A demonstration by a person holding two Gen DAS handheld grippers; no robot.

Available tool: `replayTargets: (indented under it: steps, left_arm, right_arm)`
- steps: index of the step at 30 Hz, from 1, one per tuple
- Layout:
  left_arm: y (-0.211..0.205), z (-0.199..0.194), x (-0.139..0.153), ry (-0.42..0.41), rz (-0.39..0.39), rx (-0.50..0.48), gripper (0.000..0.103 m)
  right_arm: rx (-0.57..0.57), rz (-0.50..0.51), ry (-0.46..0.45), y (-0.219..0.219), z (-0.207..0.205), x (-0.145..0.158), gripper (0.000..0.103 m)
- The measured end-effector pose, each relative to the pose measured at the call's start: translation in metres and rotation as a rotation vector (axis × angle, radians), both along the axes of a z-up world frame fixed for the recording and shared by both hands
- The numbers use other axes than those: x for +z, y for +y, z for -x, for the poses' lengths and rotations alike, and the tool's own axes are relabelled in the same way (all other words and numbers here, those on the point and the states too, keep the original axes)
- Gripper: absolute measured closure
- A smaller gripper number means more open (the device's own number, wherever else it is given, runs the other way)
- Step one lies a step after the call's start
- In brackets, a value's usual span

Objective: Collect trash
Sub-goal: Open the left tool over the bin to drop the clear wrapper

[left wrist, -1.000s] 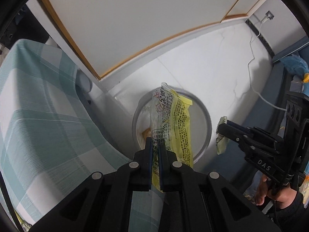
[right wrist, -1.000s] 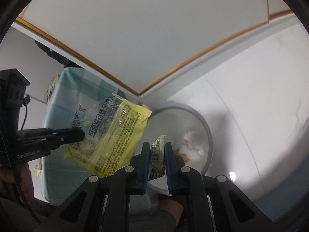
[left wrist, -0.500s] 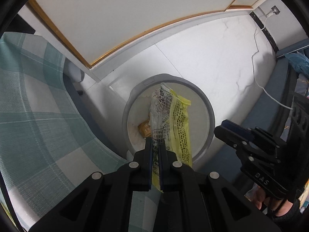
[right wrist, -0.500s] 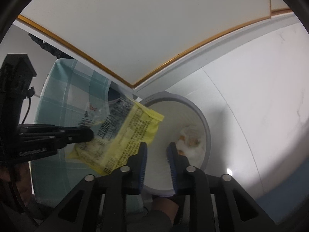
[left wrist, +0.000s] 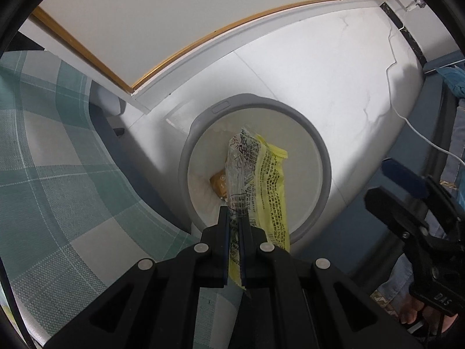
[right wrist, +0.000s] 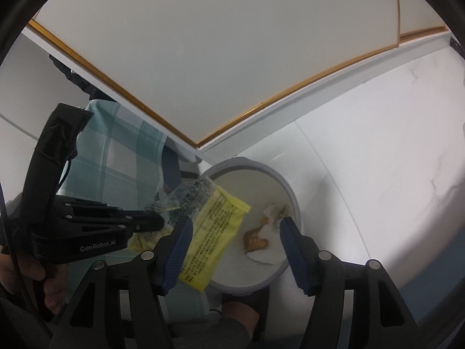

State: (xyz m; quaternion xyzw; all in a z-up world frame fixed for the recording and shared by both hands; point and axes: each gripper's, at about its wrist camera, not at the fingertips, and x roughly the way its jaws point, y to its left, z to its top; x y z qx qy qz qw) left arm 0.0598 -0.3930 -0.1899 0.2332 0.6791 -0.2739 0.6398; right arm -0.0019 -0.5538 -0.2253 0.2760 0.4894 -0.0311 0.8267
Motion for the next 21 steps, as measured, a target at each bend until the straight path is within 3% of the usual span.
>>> replayTargets:
  steps: [15,20,21]
  left_arm:
    - [0.0,-0.005,-0.013,0.073,-0.028,0.076,0.099]
    - [0.002,-0.007,-0.009,0.058,-0.015,0.097,0.071]
    - [0.003,-0.008,-0.008,0.055,-0.011,0.1,0.07]
  right_arm:
    - [-0.02,0.028,0.029,-0.006,0.009,0.005,0.031]
    - [-0.021,0.028,0.03,-0.005,0.01,0.005,0.03]
    - [-0.023,0.026,0.028,-0.005,0.01,0.005,0.03]
